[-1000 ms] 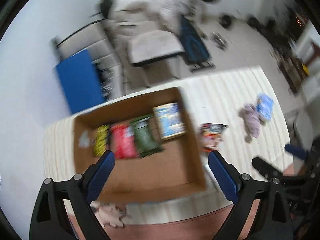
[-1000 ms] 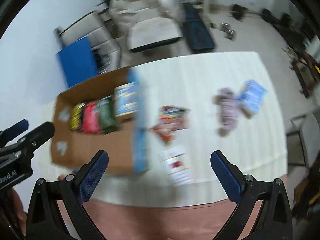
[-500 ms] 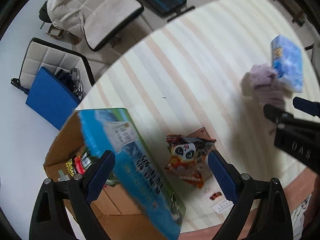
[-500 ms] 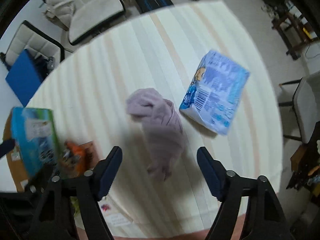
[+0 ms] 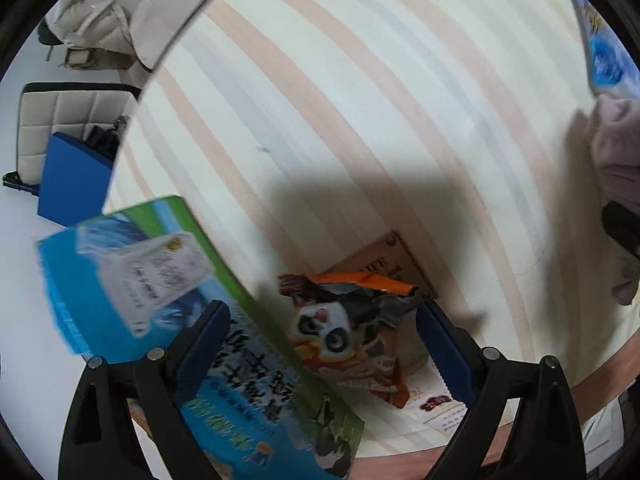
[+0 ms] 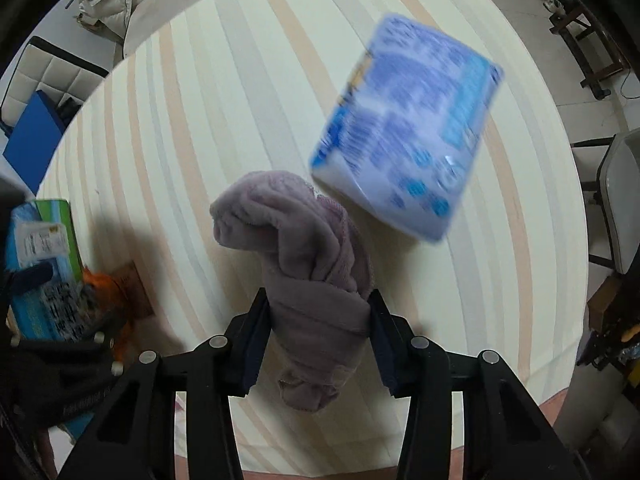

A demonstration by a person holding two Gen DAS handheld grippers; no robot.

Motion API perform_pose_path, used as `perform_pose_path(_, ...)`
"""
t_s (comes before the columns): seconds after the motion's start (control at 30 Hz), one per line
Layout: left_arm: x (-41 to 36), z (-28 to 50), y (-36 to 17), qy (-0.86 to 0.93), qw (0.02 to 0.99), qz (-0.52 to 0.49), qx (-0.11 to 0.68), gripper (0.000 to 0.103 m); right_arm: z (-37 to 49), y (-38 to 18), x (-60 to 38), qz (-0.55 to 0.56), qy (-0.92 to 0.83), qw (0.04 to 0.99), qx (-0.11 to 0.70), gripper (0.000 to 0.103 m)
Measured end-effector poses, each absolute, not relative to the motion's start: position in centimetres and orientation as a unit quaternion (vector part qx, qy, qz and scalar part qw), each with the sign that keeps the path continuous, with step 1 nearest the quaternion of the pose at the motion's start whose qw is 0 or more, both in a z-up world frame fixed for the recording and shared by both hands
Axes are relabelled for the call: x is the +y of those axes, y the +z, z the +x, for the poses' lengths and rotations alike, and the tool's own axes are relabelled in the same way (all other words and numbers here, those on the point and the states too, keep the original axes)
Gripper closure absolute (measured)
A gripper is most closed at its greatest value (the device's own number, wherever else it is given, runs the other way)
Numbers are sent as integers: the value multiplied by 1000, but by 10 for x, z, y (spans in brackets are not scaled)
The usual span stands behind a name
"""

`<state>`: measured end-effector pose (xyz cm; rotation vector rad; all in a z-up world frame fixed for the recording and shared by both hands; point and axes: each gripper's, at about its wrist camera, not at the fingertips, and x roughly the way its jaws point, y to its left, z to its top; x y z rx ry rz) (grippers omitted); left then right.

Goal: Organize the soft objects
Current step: 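Grasp the orange panda snack bag with left tool while right tool grasps lilac towel, then drop the panda bag and lilac towel into the box, open both tools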

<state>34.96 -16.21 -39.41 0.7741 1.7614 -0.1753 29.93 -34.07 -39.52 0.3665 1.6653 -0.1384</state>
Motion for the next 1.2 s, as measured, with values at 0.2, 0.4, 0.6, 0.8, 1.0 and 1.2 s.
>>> perform_pose_path(0.2, -158, 344, -401, -67, 562, 299, 768, 53, 292, -401, -346, 177, -59, 652, 735, 53)
perform_pose_path(0.4, -141, 349, -382, -58, 602, 225, 764, 58, 300, -406, -346, 163, -66, 653, 736, 56)
perform_pose_path(0.6, -120, 337, -330, -76, 652, 130, 743, 59, 292, -380, -331, 166, -55, 671, 721, 58)
perform_pose_path(0.8, -75, 315, -235, -108, 712, 54, 692, 58, 271, -311, -295, 171, 2, 703, 690, 58)
perform_pose_path(1.0, 11, 284, -173, -76, 757, 7, 648, 58, 260, -245, -217, 173, 81, 723, 663, 58)
perform_pose_path(1.2, 109, 269, -162, -22, 767, -26, 641, 58, 257, -207, -106, 149, 160, 719, 659, 58)
